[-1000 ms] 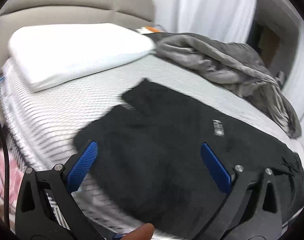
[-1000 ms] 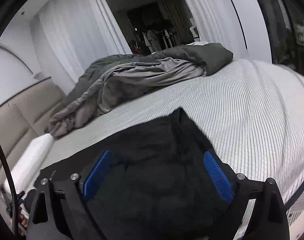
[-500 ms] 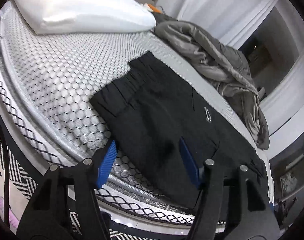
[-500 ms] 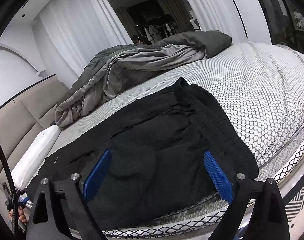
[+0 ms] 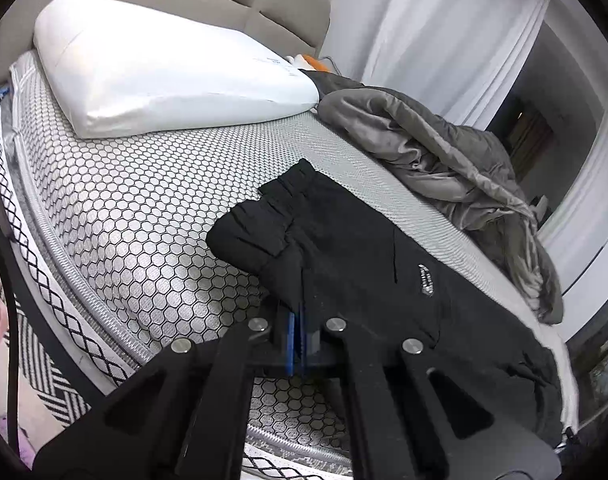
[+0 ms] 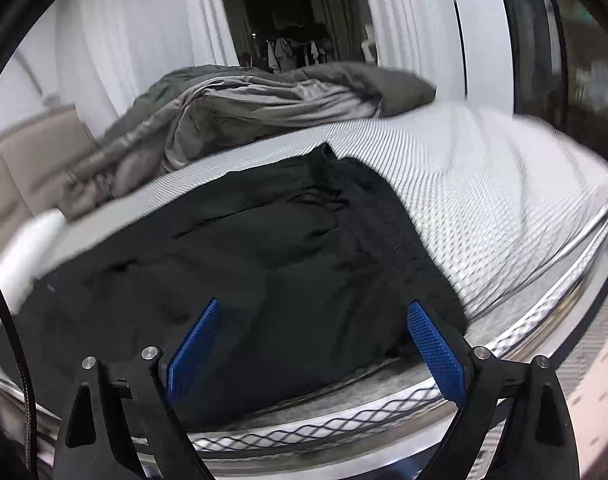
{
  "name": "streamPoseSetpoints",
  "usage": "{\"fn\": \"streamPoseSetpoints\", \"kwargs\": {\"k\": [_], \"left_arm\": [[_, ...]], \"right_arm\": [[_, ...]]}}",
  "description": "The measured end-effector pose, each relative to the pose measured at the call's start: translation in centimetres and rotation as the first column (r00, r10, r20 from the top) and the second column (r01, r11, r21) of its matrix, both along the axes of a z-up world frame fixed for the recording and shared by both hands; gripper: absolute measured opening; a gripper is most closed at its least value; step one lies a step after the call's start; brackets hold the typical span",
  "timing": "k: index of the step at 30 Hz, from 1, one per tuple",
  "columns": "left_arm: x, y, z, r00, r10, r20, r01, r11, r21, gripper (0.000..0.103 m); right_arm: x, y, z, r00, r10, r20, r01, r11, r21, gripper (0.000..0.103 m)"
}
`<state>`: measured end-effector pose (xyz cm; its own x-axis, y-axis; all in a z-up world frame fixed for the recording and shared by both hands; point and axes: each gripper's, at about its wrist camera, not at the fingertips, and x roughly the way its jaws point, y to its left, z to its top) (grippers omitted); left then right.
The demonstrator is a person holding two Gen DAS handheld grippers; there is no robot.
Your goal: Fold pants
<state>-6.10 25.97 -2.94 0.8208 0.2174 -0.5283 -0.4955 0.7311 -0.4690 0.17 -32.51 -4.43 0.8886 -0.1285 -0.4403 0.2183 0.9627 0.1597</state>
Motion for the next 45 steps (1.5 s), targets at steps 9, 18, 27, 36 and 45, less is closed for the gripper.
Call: {"fn": "streamPoseSetpoints", "kwargs": {"k": [9,18,27,36,45], "left_arm": [[0.3,-1.2,0.4,0.998,0.034,-0.049,-0.032,0.999,0.037,0.0],[-0.5,-1.2,0.4,0.998,0.031,-0.05,-0.03,0.999,0.028,0.0],[-0.3,-0.2,-0.8,0.999,0.012,-0.049,-0.013,1.0,-0.02,0.0],[0.5,0.5,-1.9,0.998,-0.009,-0.064,0.005,0.998,-0.065,0.0],[0.6,-0.1,-2.7,0.996,-0.026,-0.089,0.017,0.995,-0.096,0.0]], "right_arm": [[-0.4,1.6,0.7,1.0,0.016,0.001,-0.016,0.996,-0.084,0.095],[-1.2,-0.8,0.0,0.997,0.079,0.009,-0.08,0.994,0.081,0.095],[-1.0,-8.7,-4.9,0.995,0.102,0.012,-0.092,0.828,0.553,0.085],[-0.3,-11.2,-5.2,0.971,0.05,0.233,-0.208,0.655,0.727,0.08],[1.6,-10.1,-6.0,0.997,0.023,0.08,-0.072,0.72,0.69,0.009]]}}
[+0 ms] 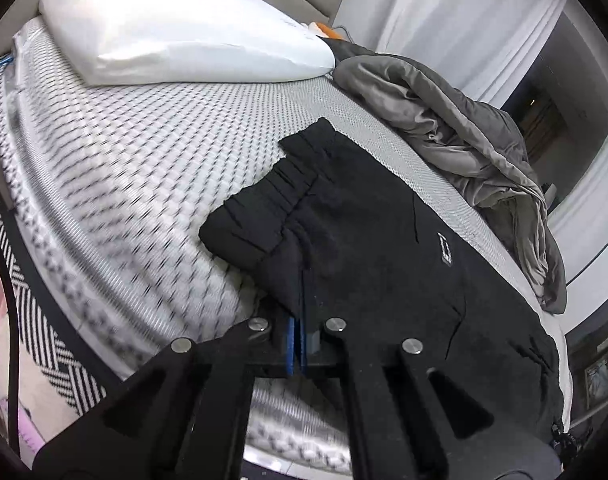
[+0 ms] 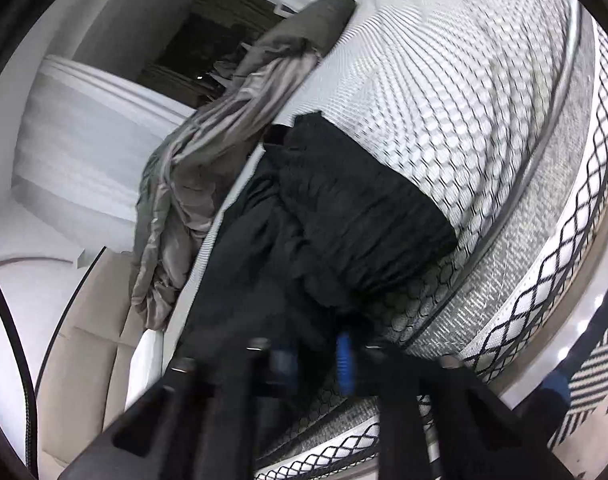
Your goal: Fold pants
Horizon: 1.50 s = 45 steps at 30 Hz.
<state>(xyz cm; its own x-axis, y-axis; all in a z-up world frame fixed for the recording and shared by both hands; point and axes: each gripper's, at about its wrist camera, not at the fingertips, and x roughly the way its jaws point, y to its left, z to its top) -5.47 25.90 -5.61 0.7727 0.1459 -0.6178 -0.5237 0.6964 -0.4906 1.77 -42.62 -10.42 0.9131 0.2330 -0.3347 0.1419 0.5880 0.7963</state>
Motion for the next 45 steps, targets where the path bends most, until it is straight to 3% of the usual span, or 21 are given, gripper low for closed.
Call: {"fn": "streamPoseSetpoints", "kwargs": {"k": [6,14,19,22,26,28,29,30,31,33,35,36,39,45], "left_arm": [[-2.5,-0.6,0.1,1.0,0.025,0.01,-0.024,0.999,-0.044,0.0],[-0.3,0.1,5.4,0.997,0.013,0.073,-0.012,1.0,-0.015,0.0],[5.4,1.2,9.8,0.996,-0.005,0.085,0.002,0.999,0.033,0.0],[10.8,2.5,11.5,0.998,-0.013,0.057,0.01,0.999,0.053,0.0],[19.1,4.7,11.3,1.0,-0.018,0.001,0.018,0.999,0.045,0.001],[23.2,5.8,10.1,0.996,0.002,-0.085,0.002,0.999,0.049,0.005],[25.0,6.3,9.3,0.993,0.007,-0.118,-0.003,0.999,0.035,0.011],[26.3,6.6,8.7,0.991,-0.005,-0.135,0.009,1.0,0.023,0.016],[27.3,6.9,8.3,0.989,-0.014,-0.149,0.016,1.0,0.013,0.025],[28.3,6.9,7.8,0.984,-0.021,-0.174,0.022,1.0,0.005,0.038],[27.7,6.4,8.4,0.987,-0.004,-0.163,0.012,0.999,0.047,0.064],[27.1,6.0,9.0,0.989,0.003,-0.145,0.008,0.997,0.073,0.068],[24.9,4.9,9.7,0.993,-0.021,-0.116,0.031,0.996,0.082,0.071],[17.7,0.1,9.0,0.993,-0.057,-0.101,0.061,0.998,0.032,0.071]], "right_arm": [[-3.1,-0.8,0.5,1.0,-0.021,0.007,0.021,1.0,-0.019,0.006],[-3.4,0.4,7.4,0.987,-0.084,0.135,0.099,0.99,-0.105,0.005],[-0.3,1.6,13.2,0.974,-0.113,0.195,0.147,0.975,-0.169,0.005],[4.8,1.9,16.5,0.973,-0.105,0.206,0.147,0.969,-0.197,0.005],[13.6,1.7,19.0,0.983,-0.077,0.164,0.105,0.979,-0.173,0.005],[18.1,1.5,19.7,0.99,-0.081,0.116,0.102,0.977,-0.187,0.012],[20.7,1.5,20.0,0.992,-0.089,0.092,0.106,0.972,-0.207,0.019],[22.3,1.4,20.0,0.992,-0.103,0.074,0.116,0.969,-0.219,0.034],[23.9,1.3,19.9,0.992,-0.118,0.05,0.127,0.962,-0.24,0.039],[25.0,1.3,19.5,0.986,-0.16,0.036,0.164,0.95,-0.265,0.046],[24.5,1.6,19.0,0.988,-0.149,0.047,0.156,0.95,-0.269,0.051],[24.1,1.8,18.9,0.99,-0.136,0.046,0.143,0.949,-0.28,0.054],[21.5,2.4,17.5,0.993,-0.1,0.055,0.113,0.943,-0.312,0.066],[16.1,3.9,14.0,0.999,0.021,0.035,-0.008,0.947,-0.322,0.068]]}}
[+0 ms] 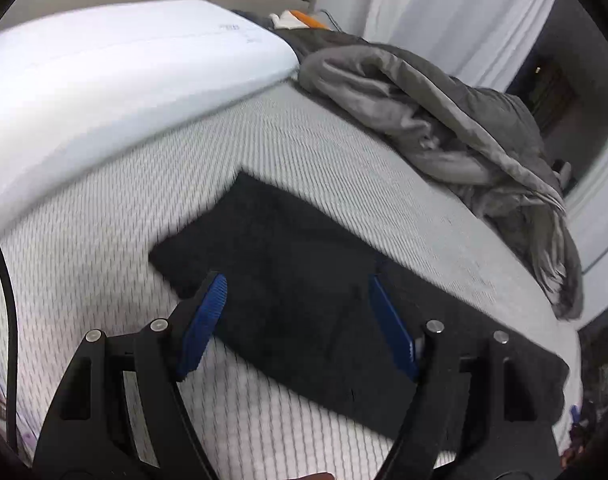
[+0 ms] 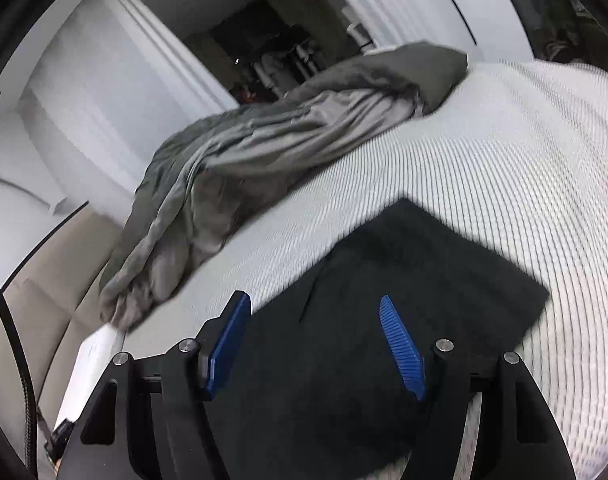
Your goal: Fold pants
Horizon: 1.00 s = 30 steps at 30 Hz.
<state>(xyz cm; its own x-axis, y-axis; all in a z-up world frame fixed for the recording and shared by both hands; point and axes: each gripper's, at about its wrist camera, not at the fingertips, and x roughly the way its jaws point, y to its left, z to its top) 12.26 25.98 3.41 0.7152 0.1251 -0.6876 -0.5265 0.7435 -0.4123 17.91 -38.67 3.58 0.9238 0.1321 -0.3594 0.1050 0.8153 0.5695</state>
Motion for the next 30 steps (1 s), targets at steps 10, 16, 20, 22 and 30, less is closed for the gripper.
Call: {"fn": "streamPoseSetpoints", "kwargs": {"k": [10,16,20,22,30], "left_arm": [[-0.1,-3.5,-8.0,0.996,-0.09,-0.029,0.081,0.973,-0.215,0.04],[0.6,-3.1,-7.1,0.999,0.0,0.037,0.006,0.987,-0.158,0.002],[1.7,-1.3,-7.0,1.0,-0.001,0.021,0.004,0.987,-0.159,0.002],[2.3,-0.8,-7.3,1.0,0.004,0.011,-0.002,0.984,-0.177,0.002],[1.7,-1.1,-7.5,1.0,0.0,0.026,0.004,0.987,-0.159,0.002]], "right_arm": [[-6.9,-2.1,-6.2,0.996,0.04,-0.08,-0.035,0.997,0.066,0.068],[-6.8,-4.6,-8.3,0.987,0.067,-0.144,-0.048,0.991,0.126,0.068],[-5.7,-4.8,-9.5,0.973,0.116,-0.197,-0.088,0.985,0.146,0.07],[-4.5,-4.4,-9.5,0.972,0.125,-0.197,-0.102,0.987,0.125,0.07],[0.1,-5.0,-10.5,0.992,0.006,-0.129,0.022,0.976,0.216,0.018]]}}
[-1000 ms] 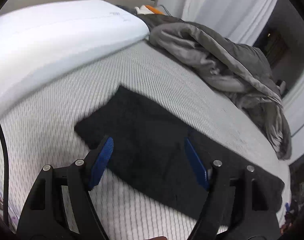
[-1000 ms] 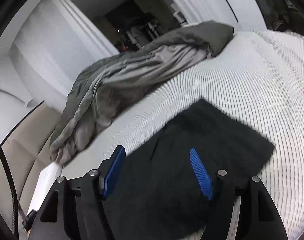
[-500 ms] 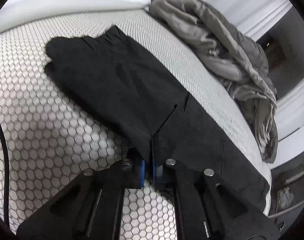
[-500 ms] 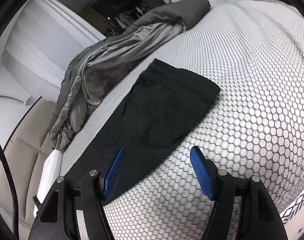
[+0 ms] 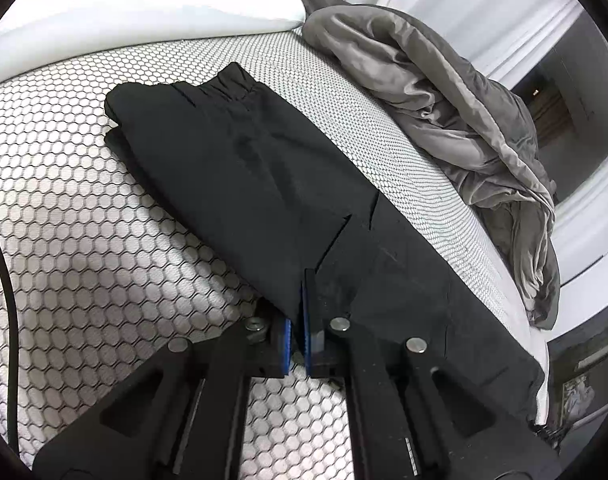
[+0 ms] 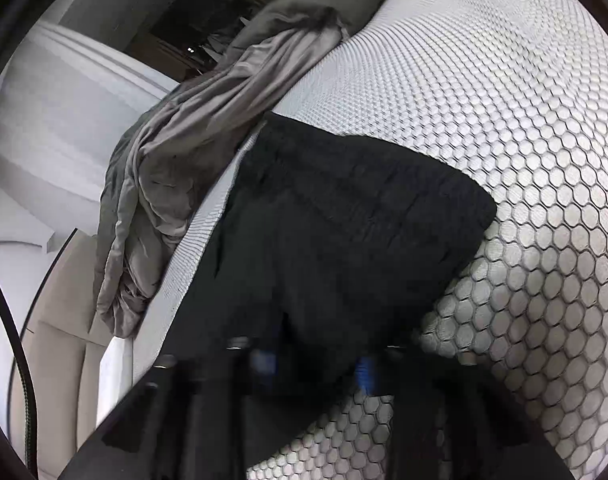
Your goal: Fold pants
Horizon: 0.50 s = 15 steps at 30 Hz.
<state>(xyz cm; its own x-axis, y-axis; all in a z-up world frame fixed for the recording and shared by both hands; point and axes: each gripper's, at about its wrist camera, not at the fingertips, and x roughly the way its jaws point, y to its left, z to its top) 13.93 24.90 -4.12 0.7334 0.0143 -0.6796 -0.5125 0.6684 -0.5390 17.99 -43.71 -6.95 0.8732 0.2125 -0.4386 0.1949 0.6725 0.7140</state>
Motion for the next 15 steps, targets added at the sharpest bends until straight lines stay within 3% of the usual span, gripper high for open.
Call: {"fn": "streamPoseSetpoints", "kwargs": {"k": [4,8,10,12,15], "left_arm": [[-2.5,-0.4,0.1,0.999,-0.042,0.003,0.042,0.999,0.027,0.002],[-6.0,-1.7,0.0,0.997,-0.075,0.006,0.075,0.996,0.05,0.004],[-7.0,-2.1,-0.5,0.997,-0.066,-0.036,0.069,0.995,0.073,0.009],[-7.8,-2.2,-0.3,0.997,-0.058,-0.046,0.062,0.995,0.084,0.01],[-9.3,-3.3,1.3,0.997,-0.024,-0.075,0.037,0.984,0.172,0.02]], "right_arm": [[-2.8,1.0,1.9,0.998,-0.008,0.069,0.015,0.995,-0.098,0.012],[-6.9,-0.5,0.3,1.0,0.008,0.027,-0.007,1.0,-0.023,0.012],[-8.5,-0.9,-0.5,1.0,0.029,0.0,-0.029,1.0,-0.01,0.016],[-9.7,-1.0,-0.8,0.999,0.024,-0.029,-0.025,0.998,-0.056,0.03],[-12.2,-0.9,0.2,1.0,-0.01,0.025,0.012,0.997,-0.078,0.039]]}}
